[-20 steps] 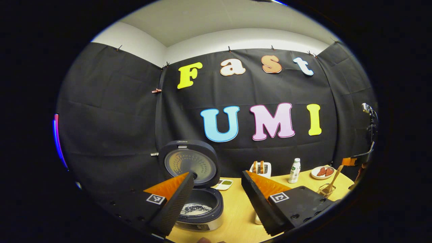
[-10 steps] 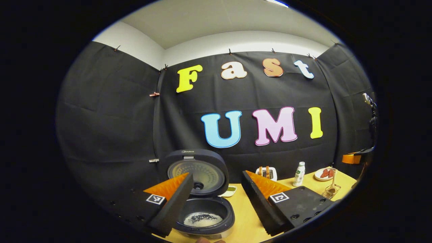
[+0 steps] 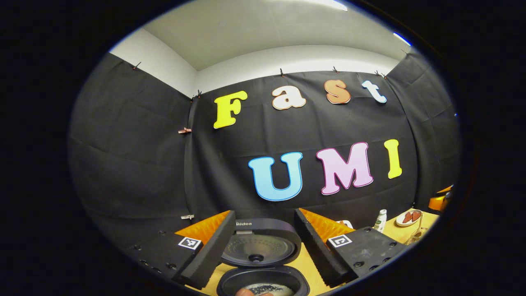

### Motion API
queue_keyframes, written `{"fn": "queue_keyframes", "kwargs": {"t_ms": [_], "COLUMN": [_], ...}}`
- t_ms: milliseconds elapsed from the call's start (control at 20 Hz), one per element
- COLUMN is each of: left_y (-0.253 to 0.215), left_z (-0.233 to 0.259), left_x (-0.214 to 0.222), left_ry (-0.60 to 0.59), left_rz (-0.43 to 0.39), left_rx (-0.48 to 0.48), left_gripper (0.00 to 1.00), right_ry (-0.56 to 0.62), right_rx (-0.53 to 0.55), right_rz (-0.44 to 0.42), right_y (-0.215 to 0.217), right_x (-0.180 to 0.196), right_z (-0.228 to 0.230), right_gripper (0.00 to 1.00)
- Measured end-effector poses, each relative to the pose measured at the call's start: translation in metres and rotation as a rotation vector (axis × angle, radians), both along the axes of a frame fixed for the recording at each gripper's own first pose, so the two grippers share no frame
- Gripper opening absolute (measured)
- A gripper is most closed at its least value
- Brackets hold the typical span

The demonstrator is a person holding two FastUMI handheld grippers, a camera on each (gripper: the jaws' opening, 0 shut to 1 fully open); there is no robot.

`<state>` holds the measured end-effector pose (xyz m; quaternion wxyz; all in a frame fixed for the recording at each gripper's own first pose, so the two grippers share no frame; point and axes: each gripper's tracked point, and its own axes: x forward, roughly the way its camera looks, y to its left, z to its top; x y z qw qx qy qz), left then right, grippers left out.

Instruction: Close the left gripper, press the button to open the rice cooker; take a wooden spoon from the chopstick holder with the right hand, scoop a spoonful of rice and pour it into the rice cooker, then put the wooden spoon back into the chopstick holder.

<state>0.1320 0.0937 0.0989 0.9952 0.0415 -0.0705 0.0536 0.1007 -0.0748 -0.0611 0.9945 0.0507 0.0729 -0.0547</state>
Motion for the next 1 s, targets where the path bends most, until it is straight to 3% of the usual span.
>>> {"fn": "queue_keyframes", "kwargs": {"t_ms": [350,800,1000], "left_y": [0.007,0.039,0.037], "left_z": [0.006,-0.002,-0.027], "left_x": [0.058,0.116,0.130], "left_ry": [0.052,0.136,0.217], "left_rz": [-0.055,0.018,0.009], "left_rx": [-0.007,0.014,-0.033], "left_gripper": [0.99,0.99,0.96], "right_ry": [-0.015,-0.012,-0.013], "right_rx": [-0.016,-0.034,-0.032], "right_rz": [0.015,0.031,0.041], "right_y": [0.014,0.025,0.030], "right_x": [0.004,0.003,0.005], "right_z": [0.011,0.010,0.011], "right_gripper": [0.48,0.48,0.48]}}
